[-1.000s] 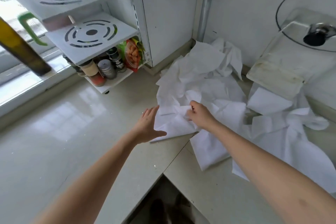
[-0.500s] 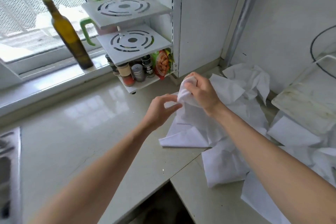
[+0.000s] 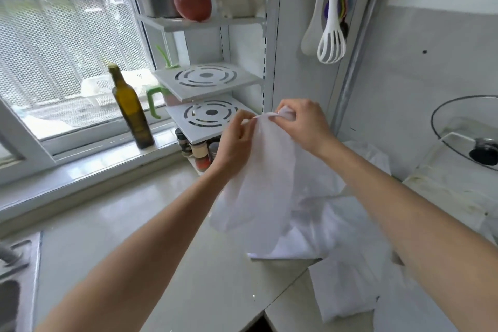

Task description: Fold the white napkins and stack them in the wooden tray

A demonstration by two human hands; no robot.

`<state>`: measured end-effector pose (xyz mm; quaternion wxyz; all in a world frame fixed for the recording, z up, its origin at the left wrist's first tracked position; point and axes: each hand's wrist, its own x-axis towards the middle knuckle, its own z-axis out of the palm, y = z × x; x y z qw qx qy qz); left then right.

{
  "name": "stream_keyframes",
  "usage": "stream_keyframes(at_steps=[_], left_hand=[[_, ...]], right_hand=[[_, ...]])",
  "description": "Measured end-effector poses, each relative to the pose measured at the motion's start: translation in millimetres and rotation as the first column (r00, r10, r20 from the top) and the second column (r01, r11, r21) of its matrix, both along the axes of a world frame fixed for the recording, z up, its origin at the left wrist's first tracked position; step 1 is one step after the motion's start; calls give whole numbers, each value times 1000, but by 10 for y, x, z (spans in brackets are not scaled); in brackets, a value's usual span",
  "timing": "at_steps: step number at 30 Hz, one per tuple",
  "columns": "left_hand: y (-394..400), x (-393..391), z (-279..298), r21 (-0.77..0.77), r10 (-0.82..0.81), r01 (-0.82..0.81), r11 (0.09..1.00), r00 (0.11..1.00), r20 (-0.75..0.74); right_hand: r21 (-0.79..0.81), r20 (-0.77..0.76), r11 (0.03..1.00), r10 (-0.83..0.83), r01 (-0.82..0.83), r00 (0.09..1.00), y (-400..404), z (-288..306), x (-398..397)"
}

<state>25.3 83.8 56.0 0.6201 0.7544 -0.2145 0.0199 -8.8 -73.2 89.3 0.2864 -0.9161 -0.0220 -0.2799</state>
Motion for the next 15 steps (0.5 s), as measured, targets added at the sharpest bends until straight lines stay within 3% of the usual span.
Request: stream_keyframes(at_steps=[3,5,6,8,10,12,14,15], left_hand=[[138,-47,185,55,-158,153,987,984,85],[338,-19,236,241,-263,236,941,961,84],[473,19,215,394,-307,268,879,951,38],[782,82,115,699,-318,330,634,936,-154],[1100,100,-73,847,-236,385,367,919,-315],[1402,102,-271,918,-166,338,209,937,-307],[1685,118,-443,956,-73,223,192,974,-213],[1809,127,-500,957,-16,170,237,985,-171]], right_hand=[[65,16,996,-69,67,998,50,185,-8],[61,-83,998,-10,15,996,77,241,-7],[82,-156,995,62,-50,986,118,249,-23],[170,-307,969,226,-180,924,276,220,-84],[226,-496,939,340,-259,799,481,119,-105],[188,-716,930,350,-317,604,716,-63,-66],[95,-871,907,276,-411,406,963,-326,39],[37,-901,893,224,-448,372,1086,-459,108]])
